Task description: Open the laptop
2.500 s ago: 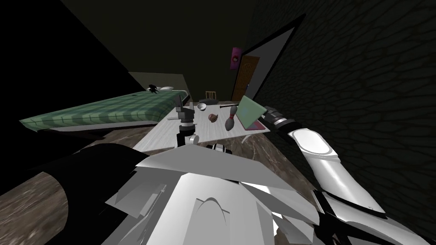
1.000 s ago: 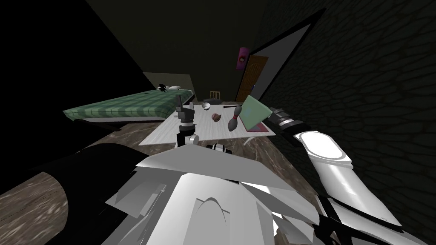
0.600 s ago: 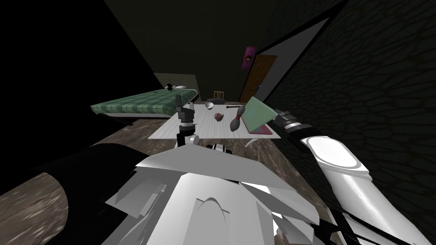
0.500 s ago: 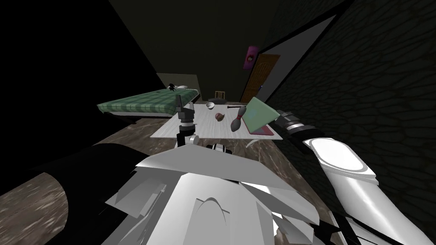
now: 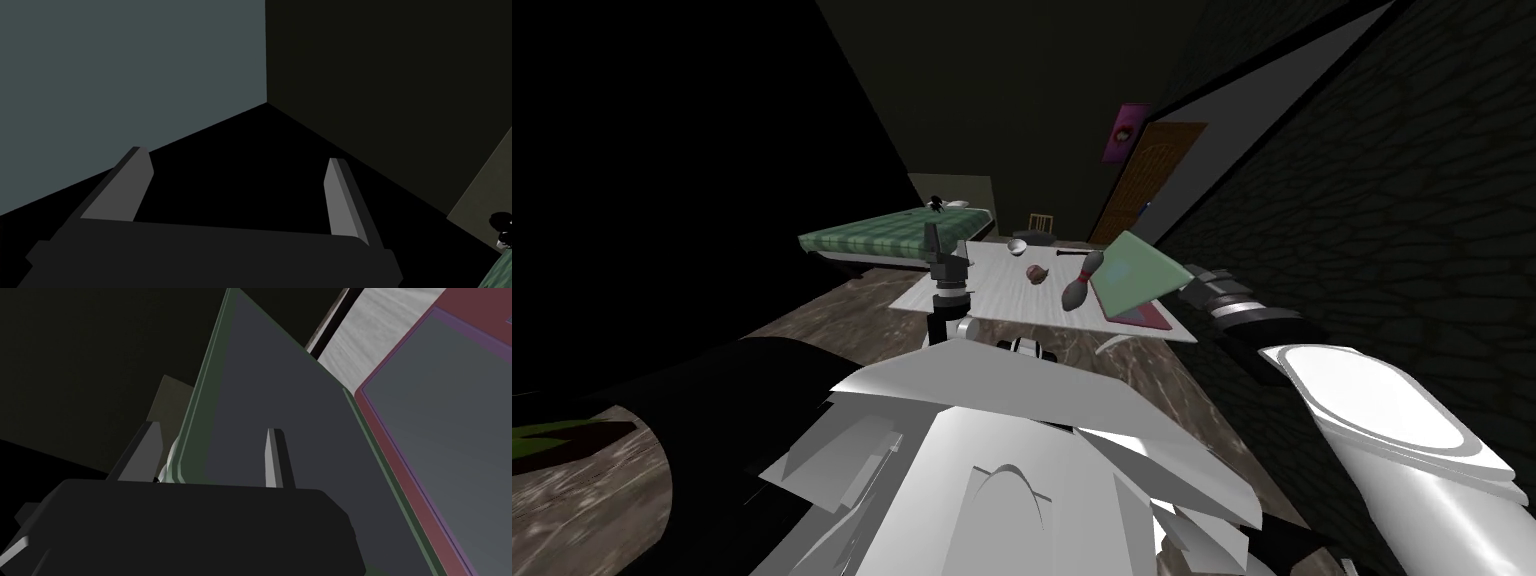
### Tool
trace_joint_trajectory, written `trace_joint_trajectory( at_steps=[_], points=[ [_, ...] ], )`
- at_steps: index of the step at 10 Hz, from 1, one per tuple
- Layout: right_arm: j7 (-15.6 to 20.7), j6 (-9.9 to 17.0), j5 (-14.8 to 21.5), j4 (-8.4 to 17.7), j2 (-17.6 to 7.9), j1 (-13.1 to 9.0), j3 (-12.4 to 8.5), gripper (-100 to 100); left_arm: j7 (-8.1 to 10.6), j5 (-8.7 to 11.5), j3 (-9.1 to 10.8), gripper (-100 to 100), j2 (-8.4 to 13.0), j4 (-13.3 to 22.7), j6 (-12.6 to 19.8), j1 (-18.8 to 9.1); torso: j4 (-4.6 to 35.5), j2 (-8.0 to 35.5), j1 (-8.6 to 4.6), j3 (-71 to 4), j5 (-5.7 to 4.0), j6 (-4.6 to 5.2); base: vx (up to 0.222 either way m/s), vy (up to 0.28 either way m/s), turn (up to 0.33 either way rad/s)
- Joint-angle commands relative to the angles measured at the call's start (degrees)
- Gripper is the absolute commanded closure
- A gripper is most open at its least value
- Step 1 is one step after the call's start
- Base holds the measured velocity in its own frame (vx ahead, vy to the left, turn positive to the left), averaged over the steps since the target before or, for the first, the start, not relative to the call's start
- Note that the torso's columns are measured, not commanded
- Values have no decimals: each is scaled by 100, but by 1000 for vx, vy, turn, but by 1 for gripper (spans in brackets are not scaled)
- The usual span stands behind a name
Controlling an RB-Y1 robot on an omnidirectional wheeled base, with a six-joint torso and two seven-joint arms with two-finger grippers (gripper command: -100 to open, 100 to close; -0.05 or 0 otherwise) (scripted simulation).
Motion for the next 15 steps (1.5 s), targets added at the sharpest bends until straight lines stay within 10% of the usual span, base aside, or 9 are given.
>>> trace_joint_trajectory(
  at_steps=[1,5,15],
  points=[
    [-26,159,-83,-106,-21,491,-375,100,0,0,0,0,0,0,0,1,-1,-3,-5,-1,-2,16,-46,10,273],
    [-17,241,-159,-203,-39,1141,-760,100,0,0,0,0,0,0,0,1,-2,-5,-9,-4,-3,2,-26,3,148],
    [-674,172,-948,457,152,708,-544,100,0,0,2,0,2,0,0,2,-21,-44,-41,-28,-19,2,-9,-92,23]
  ],
)
